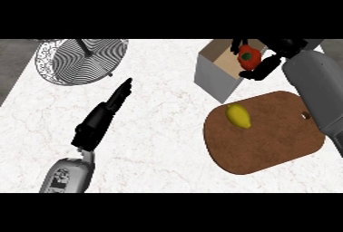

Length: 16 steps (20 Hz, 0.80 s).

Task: Pick the bell pepper from the cutting board and place it in the cardboard box

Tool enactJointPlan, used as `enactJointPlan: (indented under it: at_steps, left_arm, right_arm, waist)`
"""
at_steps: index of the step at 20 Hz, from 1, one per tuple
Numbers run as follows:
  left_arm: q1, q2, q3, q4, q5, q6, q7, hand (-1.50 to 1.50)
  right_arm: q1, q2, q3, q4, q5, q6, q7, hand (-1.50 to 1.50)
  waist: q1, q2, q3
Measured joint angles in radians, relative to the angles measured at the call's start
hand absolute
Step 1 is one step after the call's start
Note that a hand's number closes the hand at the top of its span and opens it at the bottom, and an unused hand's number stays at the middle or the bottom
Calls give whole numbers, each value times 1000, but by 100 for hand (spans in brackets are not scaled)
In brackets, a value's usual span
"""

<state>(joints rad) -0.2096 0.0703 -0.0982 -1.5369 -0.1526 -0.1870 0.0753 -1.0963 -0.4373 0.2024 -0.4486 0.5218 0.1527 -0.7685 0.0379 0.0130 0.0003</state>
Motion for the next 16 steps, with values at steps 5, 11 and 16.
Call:
enactJointPlan:
  at_steps: [5, 11, 16]
  left_arm:
    - [-4, -2, -7, -16, -3, -5, 16, 0]
    - [-17, -1, 3, -10, 7, -12, 16, 0]
    - [-36, -4, 6, 1, 4, -9, 18, 0]
  right_arm:
    - [-38, 43, -16, 133, 10, 34, -24, -150]
    - [-65, 60, -141, 217, -108, 122, -54, -150]
    - [-83, 17, -275, 276, -244, 229, -15, -150]
  waist:
    - [9, 2, -1]
    - [13, 8, 1]
    - [17, 14, 2]
